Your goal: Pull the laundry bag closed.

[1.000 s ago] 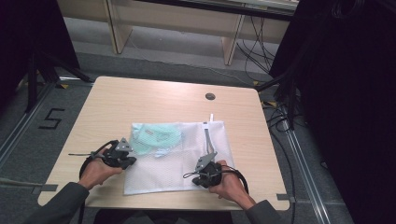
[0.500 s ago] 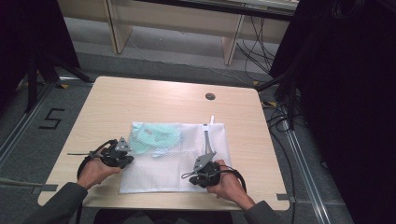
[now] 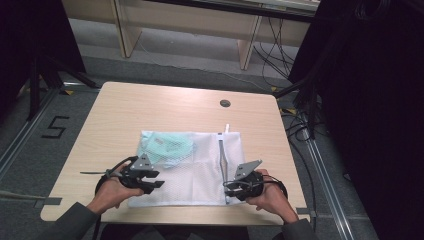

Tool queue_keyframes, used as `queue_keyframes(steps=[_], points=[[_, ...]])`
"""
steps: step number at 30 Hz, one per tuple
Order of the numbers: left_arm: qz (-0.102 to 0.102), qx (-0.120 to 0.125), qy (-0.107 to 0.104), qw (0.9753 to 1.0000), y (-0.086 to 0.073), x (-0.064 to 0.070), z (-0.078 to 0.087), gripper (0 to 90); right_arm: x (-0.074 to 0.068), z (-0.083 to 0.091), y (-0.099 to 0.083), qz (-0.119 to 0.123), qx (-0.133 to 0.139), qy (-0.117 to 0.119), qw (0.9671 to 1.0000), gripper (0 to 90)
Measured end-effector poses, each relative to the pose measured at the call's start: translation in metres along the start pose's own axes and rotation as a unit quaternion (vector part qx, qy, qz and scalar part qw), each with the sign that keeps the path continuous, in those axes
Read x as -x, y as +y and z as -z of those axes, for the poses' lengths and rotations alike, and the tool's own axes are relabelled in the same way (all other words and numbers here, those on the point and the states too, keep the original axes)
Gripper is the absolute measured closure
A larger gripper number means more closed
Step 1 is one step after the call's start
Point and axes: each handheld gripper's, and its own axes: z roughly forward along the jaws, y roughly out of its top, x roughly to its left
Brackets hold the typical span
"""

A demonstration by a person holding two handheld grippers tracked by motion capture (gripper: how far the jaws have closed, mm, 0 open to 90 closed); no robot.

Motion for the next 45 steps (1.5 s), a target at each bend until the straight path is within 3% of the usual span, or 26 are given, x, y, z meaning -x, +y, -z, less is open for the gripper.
queue_keyframes(steps=[5,13,15,18,20,28,30,33,37,39,40,41,45], points=[[-0.001,-0.004,-0.008,1.0000,-0.001,0.009,-0.004,49.0,-0.009,-0.004,-0.007,-0.011,-0.024,0.000,0.9997,63.9],[-0.011,-0.015,-0.001,0.9998,-0.002,0.007,-0.007,46.0,-0.015,-0.012,-0.008,-0.010,-0.050,-0.013,0.9986,58.9],[-0.003,-0.016,-0.004,0.9999,-0.002,0.008,-0.007,45.7,-0.016,-0.014,-0.007,-0.009,-0.056,-0.015,0.9983,58.4],[-0.013,-0.020,-0.003,0.9997,-0.002,0.008,-0.008,45.2,-0.016,-0.015,-0.008,-0.022,-0.061,-0.013,0.9978,59.4],[-0.006,-0.020,-0.003,0.9998,-0.002,0.009,-0.009,45.1,-0.015,-0.015,-0.008,-0.026,-0.060,-0.010,0.9978,61.5],[-0.009,-0.023,-0.006,0.9997,-0.002,0.010,-0.009,44.9,-0.014,-0.014,-0.007,-0.051,-0.057,-0.005,0.9971,71.4],[-0.021,-0.027,-0.005,0.9994,-0.002,0.009,-0.009,44.9,-0.013,-0.012,-0.007,-0.058,-0.052,-0.010,0.9969,72.7],[-0.012,-0.026,-0.009,0.9995,-0.002,0.011,-0.010,44.8,-0.012,-0.009,-0.006,-0.063,-0.049,-0.025,0.9965,74.1],[-0.017,-0.031,-0.007,0.9994,-0.002,0.010,-0.010,44.8,-0.011,-0.011,-0.008,-0.083,-0.057,-0.027,0.9945,70.2],[-0.016,-0.029,-0.005,0.9994,-0.002,0.011,-0.010,44.9,-0.012,-0.012,-0.008,-0.091,-0.057,-0.017,0.9941,67.7],[-0.031,-0.033,-0.008,0.9989,-0.002,0.009,-0.010,44.9,-0.012,-0.013,-0.007,-0.092,-0.048,-0.009,0.9945,67.2],[-0.015,-0.030,-0.008,0.9994,-0.002,0.011,-0.011,44.9,-0.013,-0.014,-0.006,-0.098,-0.046,-0.006,0.9941,66.6],[-0.022,-0.027,-0.008,0.9994,-0.002,0.011,-0.010,44.7,-0.017,-0.018,-0.004,-0.110,-0.048,-0.016,0.9926,58.3]])
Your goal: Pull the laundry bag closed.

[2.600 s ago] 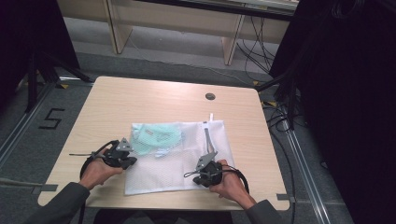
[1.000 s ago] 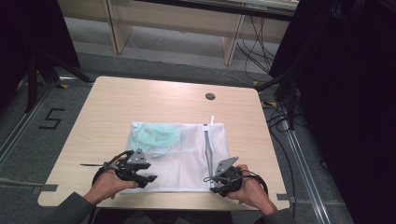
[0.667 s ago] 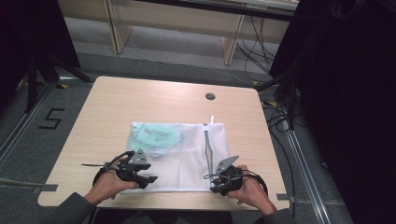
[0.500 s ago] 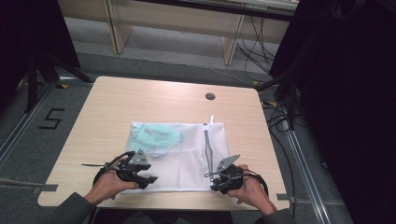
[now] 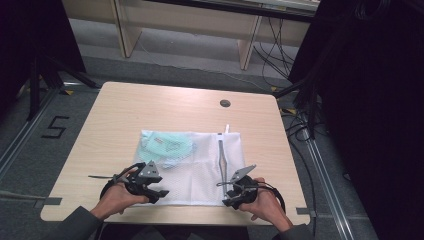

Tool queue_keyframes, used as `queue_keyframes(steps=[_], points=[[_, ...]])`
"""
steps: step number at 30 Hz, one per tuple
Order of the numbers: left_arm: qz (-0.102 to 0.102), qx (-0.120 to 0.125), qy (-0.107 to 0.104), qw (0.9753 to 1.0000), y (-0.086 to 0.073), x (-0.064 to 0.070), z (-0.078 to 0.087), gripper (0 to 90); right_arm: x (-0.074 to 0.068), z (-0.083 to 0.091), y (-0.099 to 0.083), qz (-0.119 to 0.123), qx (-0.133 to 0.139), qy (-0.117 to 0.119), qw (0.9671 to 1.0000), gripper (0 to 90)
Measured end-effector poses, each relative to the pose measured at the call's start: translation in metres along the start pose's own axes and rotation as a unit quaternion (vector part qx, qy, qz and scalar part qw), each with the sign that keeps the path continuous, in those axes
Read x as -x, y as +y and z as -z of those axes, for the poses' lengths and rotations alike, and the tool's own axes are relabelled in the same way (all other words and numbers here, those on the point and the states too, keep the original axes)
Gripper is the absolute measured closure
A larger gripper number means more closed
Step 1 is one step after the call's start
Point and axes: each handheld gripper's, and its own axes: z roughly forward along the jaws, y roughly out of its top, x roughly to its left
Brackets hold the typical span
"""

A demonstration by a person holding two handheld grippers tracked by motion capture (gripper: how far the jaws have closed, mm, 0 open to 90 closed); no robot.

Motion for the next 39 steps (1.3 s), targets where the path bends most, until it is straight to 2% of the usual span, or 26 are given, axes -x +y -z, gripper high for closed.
queue_keyframes(steps=[1,3,4,5,8,9,10,11,12,13,14,16,18,20,21,23,25,27,29,30,32,35,39], points=[[0.000,-0.002,0.004,1.0000,0.000,0.000,0.000,44.8,-0.002,0.000,0.000,-0.012,-0.005,0.002,0.9999,56.5],[0.001,-0.001,0.000,1.0000,0.000,0.000,0.000,44.7,-0.003,-0.002,0.001,-0.010,-0.005,-0.007,0.9999,53.5],[0.009,0.000,-0.001,1.0000,0.000,0.001,-0.001,44.8,-0.003,-0.001,0.002,-0.011,-0.006,-0.009,0.9999,53.5],[0.008,0.000,-0.001,1.0000,0.000,0.001,-0.001,44.8,-0.003,-0.002,0.002,-0.011,-0.005,-0.008,0.9999,54.4],[0.001,-0.001,-0.001,1.0000,0.000,0.000,-0.001,44.8,-0.001,-0.002,0.002,-0.014,-0.005,0.011,0.9998,60.7],[-0.001,-0.001,-0.001,1.0000,0.000,0.000,-0.001,44.8,0.000,-0.002,0.002,-0.018,-0.004,0.013,0.9997,61.8],[0.000,-0.002,-0.002,1.0000,0.000,0.000,-0.001,44.8,0.001,-0.001,0.002,-0.019,-0.004,0.013,0.9997,67.0],[0.007,-0.003,-0.003,1.0000,0.000,0.001,-0.001,44.8,0.002,-0.002,0.002,-0.018,-0.003,0.021,0.9996,67.9],[-0.002,-0.003,-0.001,1.0000,0.000,0.000,-0.001,44.7,0.002,-0.001,0.002,-0.021,-0.003,0.023,0.9995,69.1],[0.000,-0.002,-0.001,1.0000,0.000,0.000,-0.001,44.7,0.004,-0.002,0.002,-0.015,0.003,0.025,0.9996,71.0],[-0.003,-0.005,-0.001,1.0000,0.000,-0.001,-0.001,44.7,0.002,-0.001,0.001,-0.036,-0.005,0.027,0.9990,74.0],[-0.008,-0.006,-0.002,1.0000,0.000,-0.001,-0.001,44.7,0.004,0.002,0.001,-0.044,-0.003,0.020,0.9988,77.5],[-0.002,-0.006,-0.003,1.0000,-0.001,-0.001,-0.001,44.7,0.007,0.005,0.001,-0.047,0.003,0.005,0.9989,79.3],[-0.002,-0.010,-0.002,1.0000,-0.001,-0.001,-0.002,44.6,0.007,0.006,0.000,-0.056,0.003,-0.006,0.9984,78.7],[0.004,-0.004,-0.008,1.0000,-0.001,0.001,-0.002,44.6,0.008,0.006,0.000,-0.053,0.003,-0.003,0.9986,76.2],[-0.005,-0.005,-0.005,1.0000,0.000,0.001,-0.002,44.6,0.007,0.004,0.000,-0.062,0.009,0.007,0.9980,70.5],[-0.005,-0.005,-0.005,1.0000,0.000,0.001,-0.002,44.7,0.004,0.003,0.001,-0.065,0.012,0.005,0.9978,65.9],[-0.005,-0.005,-0.004,1.0000,0.000,0.001,-0.002,44.6,0.002,0.002,0.004,-0.068,0.016,0.002,0.9976,64.8],[-0.006,-0.005,-0.005,1.0000,0.000,0.001,-0.002,44.6,-0.001,-0.002,0.006,-0.078,0.021,0.000,0.9967,60.8],[0.001,-0.005,-0.006,1.0000,0.000,0.002,-0.002,44.5,-0.002,-0.004,0.007,-0.085,0.023,0.000,0.9961,59.9],[0.002,-0.005,-0.006,1.0000,-0.001,0.002,-0.002,44.5,-0.003,-0.005,0.008,-0.084,0.015,-0.009,0.9963,60.1],[0.002,-0.005,-0.007,1.0000,-0.001,0.002,-0.002,44.5,-0.002,-0.004,0.007,-0.079,0.009,-0.036,0.9962,59.2],[0.001,-0.005,-0.007,1.0000,-0.001,0.002,-0.002,44.4,0.000,0.001,0.003,-0.087,0.004,-0.036,0.9955,61.6]])
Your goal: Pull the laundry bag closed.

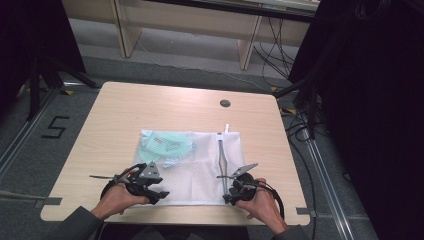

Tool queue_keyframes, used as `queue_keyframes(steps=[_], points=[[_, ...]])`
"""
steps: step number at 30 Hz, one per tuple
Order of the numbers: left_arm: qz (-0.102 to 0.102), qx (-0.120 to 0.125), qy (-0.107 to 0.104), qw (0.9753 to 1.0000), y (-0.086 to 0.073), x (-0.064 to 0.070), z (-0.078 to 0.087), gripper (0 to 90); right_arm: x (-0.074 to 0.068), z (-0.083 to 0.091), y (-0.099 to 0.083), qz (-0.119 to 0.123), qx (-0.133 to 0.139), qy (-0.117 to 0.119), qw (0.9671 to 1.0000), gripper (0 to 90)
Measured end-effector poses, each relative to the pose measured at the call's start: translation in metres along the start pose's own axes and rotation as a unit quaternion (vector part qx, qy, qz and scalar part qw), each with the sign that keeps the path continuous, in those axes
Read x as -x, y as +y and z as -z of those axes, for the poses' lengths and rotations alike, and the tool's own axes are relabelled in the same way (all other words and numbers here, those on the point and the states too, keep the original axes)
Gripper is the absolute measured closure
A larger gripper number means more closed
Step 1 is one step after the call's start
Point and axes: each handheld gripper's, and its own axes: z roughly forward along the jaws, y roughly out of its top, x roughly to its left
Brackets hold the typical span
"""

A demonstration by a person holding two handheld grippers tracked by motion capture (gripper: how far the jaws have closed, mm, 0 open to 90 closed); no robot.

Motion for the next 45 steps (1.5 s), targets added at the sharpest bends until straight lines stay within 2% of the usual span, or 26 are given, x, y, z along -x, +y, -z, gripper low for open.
queue_keyframes(steps=[3,5,8,9,13,17,19,20,22,25,27,28,29,30,32,35,40,43,45], points=[[0.000,0.000,0.001,1.0000,0.000,0.000,0.000,44.3,0.002,0.002,-0.002,-0.010,0.001,0.002,0.9999,63.4],[-0.009,0.000,0.002,1.0000,0.000,-0.001,0.001,44.1,0.005,0.003,-0.003,-0.006,0.000,0.002,1.0000,65.3],[-0.009,-0.002,0.001,1.0000,0.000,-0.001,0.000,44.0,0.006,0.003,-0.004,-0.004,-0.006,0.004,1.0000,69.9],[-0.001,-0.002,-0.002,1.0000,0.000,-0.001,0.000,44.0,0.006,0.004,-0.004,-0.002,-0.005,0.004,1.0000,71.6],[-0.009,-0.009,0.002,0.9999,0.000,-0.001,0.000,43.7,0.006,0.005,-0.004,0.008,-0.002,0.003,1.0000,75.9],[-0.002,-0.004,-0.001,1.0000,-0.001,-0.001,0.000,43.8,0.004,0.007,-0.005,0.030,-0.005,-0.018,0.9994,75.7],[-0.013,-0.008,0.003,0.9999,0.000,-0.002,0.000,43.8,0.003,0.007,-0.006,0.044,-0.001,-0.027,0.9986,75.8],[-0.006,-0.006,-0.001,1.0000,-0.001,-0.001,0.000,43.8,0.003,0.007,-0.006,0.053,-0.004,-0.029,0.9981,76.1],[-0.009,-0.009,0.002,0.9999,0.000,-0.001,0.000,43.7,0.003,0.006,-0.007,0.058,-0.009,-0.028,0.9979,78.8],[-0.007,-0.007,0.001,0.9999,-0.001,-0.001,0.000,43.7,0.006,0.006,-0.007,0.071,0.002,-0.031,0.9970,81.2],[-0.001,-0.002,-0.001,1.0000,-0.001,0.000,-0.001,43.7,0.006,0.007,-0.006,0.084,0.019,-0.022,0.9960,80.3],[-0.009,-0.009,0.001,0.9999,-0.001,-0.001,0.000,43.7,0.005,0.008,-0.005,0.079,0.024,-0.012,0.9965,78.9],[-0.008,-0.008,-0.006,0.9999,-0.001,-0.001,-0.001,43.7,0.003,0.008,-0.004,0.079,0.021,-0.007,0.9967,76.6],[-0.016,-0.009,-0.004,0.9998,0.000,-0.001,0.000,43.7,0.003,0.007,-0.004,0.080,0.021,-0.007,0.9966,74.4],[-0.011,-0.006,-0.003,0.9999,0.000,0.000,-0.001,43.7,0.004,0.004,-0.003,0.065,0.019,-0.006,0.9977,66.5],[-0.005,-0.006,-0.004,1.0000,-0.001,0.001,-0.002,43.7,0.011,0.001,0.000,0.061,0.020,0.001,0.9979,59.8],[-0.005,-0.008,-0.005,0.9999,0.000,0.001,-0.003,43.7,0.017,-0.003,0.008,0.091,0.025,0.021,0.9953,58.2],[-0.005,-0.008,-0.005,0.9999,0.000,0.001,-0.003,43.7,0.021,-0.006,0.011,0.114,0.012,0.040,0.9926,57.7],[-0.006,-0.008,-0.007,0.9999,0.000,0.001,-0.003,43.7,0.022,-0.007,0.011,0.117,0.005,0.046,0.9920,57.8]])
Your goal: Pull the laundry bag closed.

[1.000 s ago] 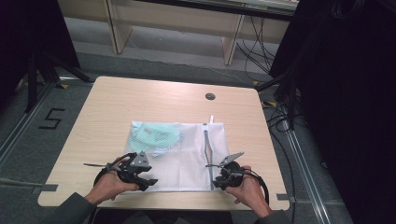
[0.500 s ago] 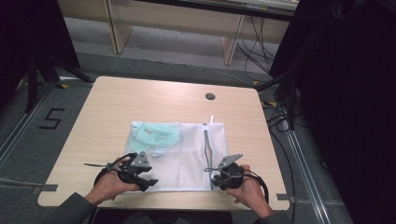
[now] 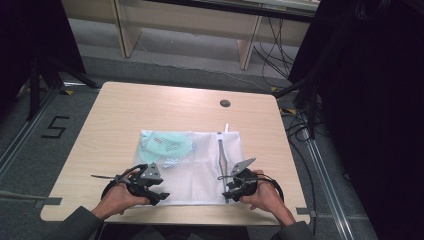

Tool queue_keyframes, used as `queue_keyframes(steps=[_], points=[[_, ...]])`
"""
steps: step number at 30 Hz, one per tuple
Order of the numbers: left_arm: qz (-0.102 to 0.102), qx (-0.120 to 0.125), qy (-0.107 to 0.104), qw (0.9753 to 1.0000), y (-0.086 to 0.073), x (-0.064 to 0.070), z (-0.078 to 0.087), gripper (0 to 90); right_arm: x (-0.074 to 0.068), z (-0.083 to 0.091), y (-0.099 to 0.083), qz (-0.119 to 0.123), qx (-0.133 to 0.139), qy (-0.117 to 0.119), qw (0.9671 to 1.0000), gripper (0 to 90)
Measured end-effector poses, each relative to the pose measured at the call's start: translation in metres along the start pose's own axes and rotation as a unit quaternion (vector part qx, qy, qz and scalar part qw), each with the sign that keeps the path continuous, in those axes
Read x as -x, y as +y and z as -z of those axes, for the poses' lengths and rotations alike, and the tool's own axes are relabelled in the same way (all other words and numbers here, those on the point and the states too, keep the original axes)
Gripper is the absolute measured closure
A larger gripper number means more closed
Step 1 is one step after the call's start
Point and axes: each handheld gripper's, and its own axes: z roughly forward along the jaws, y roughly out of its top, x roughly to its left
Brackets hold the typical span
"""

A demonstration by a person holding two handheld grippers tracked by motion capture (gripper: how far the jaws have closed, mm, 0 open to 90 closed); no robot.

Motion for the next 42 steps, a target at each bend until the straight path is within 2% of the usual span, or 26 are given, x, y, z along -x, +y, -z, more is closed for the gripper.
queue_keyframes(steps=[2,3,4,9,11,14,16,21,22,24,28,29,30,31,33,34,37,38,39,41,42], points=[[0.002,0.000,0.002,1.0000,0.000,0.000,0.000,43.6,0.002,0.000,0.000,0.004,0.005,0.007,1.0000,58.1],[-0.009,-0.002,0.005,0.9999,0.001,-0.001,0.001,43.6,0.003,0.000,0.001,0.006,0.007,0.011,0.9999,58.1],[0.001,-0.002,0.005,1.0000,0.000,0.000,0.000,43.6,0.004,0.000,0.001,0.008,0.005,0.015,0.9998,58.8],[-0.008,-0.001,0.005,1.0000,0.000,-0.002,0.001,43.5,0.002,0.003,0.002,0.025,-0.002,0.020,0.9995,71.5],[-0.009,-0.003,0.005,0.9999,0.000,-0.002,0.001,43.5,0.002,0.003,0.003,0.054,0.000,0.024,0.9983,73.4],[-0.009,-0.002,0.005,0.9999,0.000,-0.002,0.001,43.5,-0.001,0.003,0.004,0.056,-0.006,0.018,0.9983,76.0],[-0.006,0.000,0.003,1.0000,0.000,-0.001,0.001,43.5,-0.002,0.004,0.005,0.058,-0.007,0.023,0.9980,77.5],[-0.007,-0.003,0.002,1.0000,0.000,-0.002,0.001,43.4,-0.004,0.007,0.007,0.076,-0.011,0.018,0.9969,83.8],[-0.013,-0.006,0.001,0.9999,0.000,-0.003,0.001,43.4,-0.004,0.006,0.007,0.078,-0.011,0.016,0.9967,85.5],[-0.007,-0.003,0.003,1.0000,0.000,-0.002,0.001,43.4,-0.005,0.007,0.006,0.083,-0.017,0.011,0.9964,86.1],[-0.006,-0.002,0.006,1.0000,0.000,-0.001,0.001,43.4,-0.006,0.008,0.007,0.085,-0.018,0.006,0.9962,86.6],[0.001,0.001,0.003,1.0000,0.000,0.000,0.000,43.4,-0.006,0.009,0.008,0.086,-0.017,0.006,0.9961,86.6],[-0.004,0.000,0.003,1.0000,0.001,0.001,0.000,43.4,-0.007,0.009,0.009,0.086,-0.015,0.005,0.9962,86.6],[-0.003,0.003,0.001,1.0000,0.002,0.002,-0.001,43.4,-0.007,0.010,0.010,0.085,-0.012,0.004,0.9963,86.7],[-0.015,0.009,-0.003,0.9998,0.005,0.005,-0.002,43.3,-0.009,0.012,0.011,0.085,-0.004,0.002,0.9963,86.7],[-0.013,0.015,-0.002,0.9998,0.007,0.008,-0.004,43.3,-0.009,0.013,0.012,0.084,0.001,0.000,0.9965,86.7],[-0.030,0.046,-0.010,0.9985,0.017,0.019,-0.014,43.2,-0.010,0.016,0.015,0.077,0.011,0.001,0.9970,86.7],[-0.024,0.062,-0.020,0.9976,0.022,0.026,-0.020,43.1,-0.010,0.017,0.015,0.075,0.012,0.002,0.9971,86.7],[-0.030,0.070,-0.025,0.9968,0.026,0.031,-0.024,42.8,-0.009,0.017,0.015,0.069,0.017,0.004,0.9974,86.7],[-0.049,0.077,-0.039,0.9950,0.034,0.046,-0.035,42.3,-0.009,0.019,0.016,0.065,0.022,0.003,0.9976,86.7],[-0.059,0.075,-0.039,0.9947,0.037,0.052,-0.041,41.7,-0.008,0.020,0.016,0.065,0.022,0.003,0.9976,86.7]])
